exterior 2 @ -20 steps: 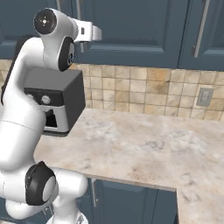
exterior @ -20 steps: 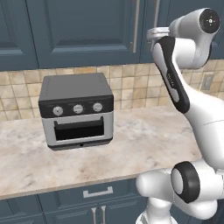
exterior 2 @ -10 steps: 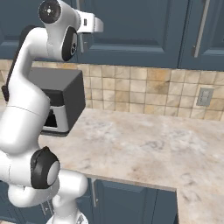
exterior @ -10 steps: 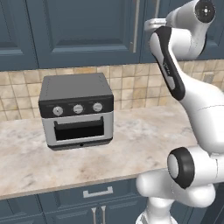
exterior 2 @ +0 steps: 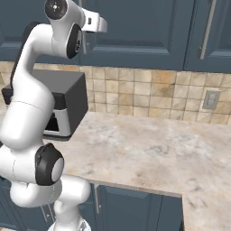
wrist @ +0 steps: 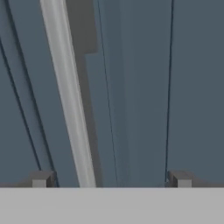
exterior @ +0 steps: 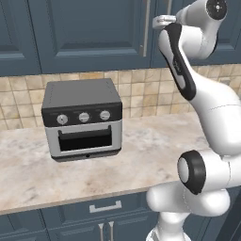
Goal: Move the mustard and ketchup from the cabinet to the dining counter.
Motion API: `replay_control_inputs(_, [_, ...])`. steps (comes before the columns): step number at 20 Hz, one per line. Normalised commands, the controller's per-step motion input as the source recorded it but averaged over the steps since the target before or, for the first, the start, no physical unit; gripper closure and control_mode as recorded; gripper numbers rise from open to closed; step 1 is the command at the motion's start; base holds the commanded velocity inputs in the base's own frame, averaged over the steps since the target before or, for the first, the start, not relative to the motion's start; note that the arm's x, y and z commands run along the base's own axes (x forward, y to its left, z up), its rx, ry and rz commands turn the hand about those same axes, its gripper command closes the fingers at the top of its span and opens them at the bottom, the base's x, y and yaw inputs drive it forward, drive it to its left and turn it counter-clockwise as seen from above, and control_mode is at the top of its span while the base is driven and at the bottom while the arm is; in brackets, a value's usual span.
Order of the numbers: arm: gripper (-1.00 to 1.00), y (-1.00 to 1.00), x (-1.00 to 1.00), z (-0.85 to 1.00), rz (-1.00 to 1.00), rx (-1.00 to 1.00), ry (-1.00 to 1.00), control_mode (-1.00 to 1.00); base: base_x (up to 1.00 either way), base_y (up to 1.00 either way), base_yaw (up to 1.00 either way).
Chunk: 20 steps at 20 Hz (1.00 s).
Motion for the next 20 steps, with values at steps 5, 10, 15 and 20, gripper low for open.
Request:
replay_control_inputs(5, [-1.0, 0.01, 0.34, -0.03, 0.0, 0.1, 0.0, -1.0, 0.0, 0.0, 0.0])
replay_control_inputs(10, [-1.0, 0.0, 0.38, -0.06, 0.0, 0.05, 0.0, -1.0, 0.0, 0.0, 0.0])
replay_control_inputs(15, [-1.0, 0.0, 0.47, -0.03, 0.0, 0.0, 0.0, -1.0, 0.0, 0.0, 0.0])
replay_control_inputs(20, [-1.0, 0.0, 0.43, -0.08, 0.0, 0.01, 0.0, -1.0, 0.0, 0.0, 0.0])
